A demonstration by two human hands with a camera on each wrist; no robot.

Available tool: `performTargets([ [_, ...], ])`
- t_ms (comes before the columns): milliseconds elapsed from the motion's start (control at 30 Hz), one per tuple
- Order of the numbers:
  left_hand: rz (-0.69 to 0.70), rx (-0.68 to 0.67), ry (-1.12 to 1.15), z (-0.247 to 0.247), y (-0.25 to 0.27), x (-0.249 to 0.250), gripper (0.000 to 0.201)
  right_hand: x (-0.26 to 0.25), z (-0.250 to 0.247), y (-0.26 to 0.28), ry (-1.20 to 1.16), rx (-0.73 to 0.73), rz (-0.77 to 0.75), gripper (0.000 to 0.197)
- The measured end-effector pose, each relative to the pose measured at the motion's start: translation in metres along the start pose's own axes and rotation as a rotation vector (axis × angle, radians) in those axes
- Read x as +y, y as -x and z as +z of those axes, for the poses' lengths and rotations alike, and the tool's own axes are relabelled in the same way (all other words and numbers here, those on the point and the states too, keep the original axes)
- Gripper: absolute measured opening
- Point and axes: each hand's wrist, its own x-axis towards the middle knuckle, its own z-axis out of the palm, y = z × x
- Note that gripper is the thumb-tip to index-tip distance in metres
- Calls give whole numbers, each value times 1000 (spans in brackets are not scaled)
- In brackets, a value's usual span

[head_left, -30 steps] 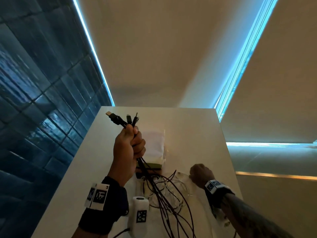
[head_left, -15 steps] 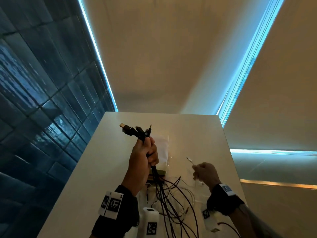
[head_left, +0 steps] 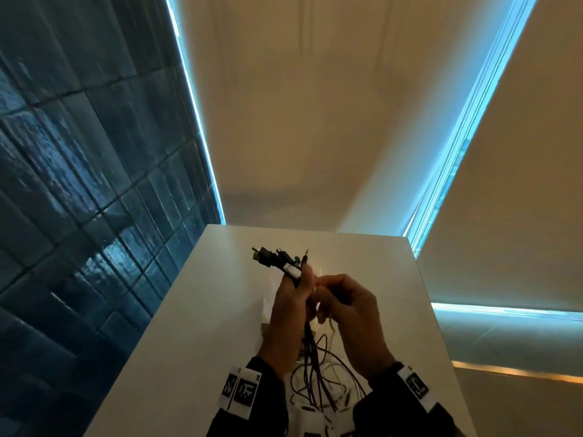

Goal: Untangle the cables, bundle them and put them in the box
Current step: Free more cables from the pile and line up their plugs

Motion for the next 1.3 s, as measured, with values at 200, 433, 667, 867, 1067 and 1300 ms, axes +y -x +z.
performTargets([
  [200,40,100,4,-16,6,6,32,5,-7,3,235,-129,76,20],
  [433,2,97,-10,-17,9,9,43,12,6,10,198,-162,32,9],
  [667,18,156,304,-19,6,11,43,19,5,15,113,-315,103,22],
  [867,34,92,384,-28,5,23,32,42,-14,14,168,-384,144,30],
  [1067,65,23,339,-34,9,26,26,71,-31,2,283,-334,167,36],
  [1300,64,56,396,-44,13,34,32,110,-48,-5,404,-346,215,36],
])
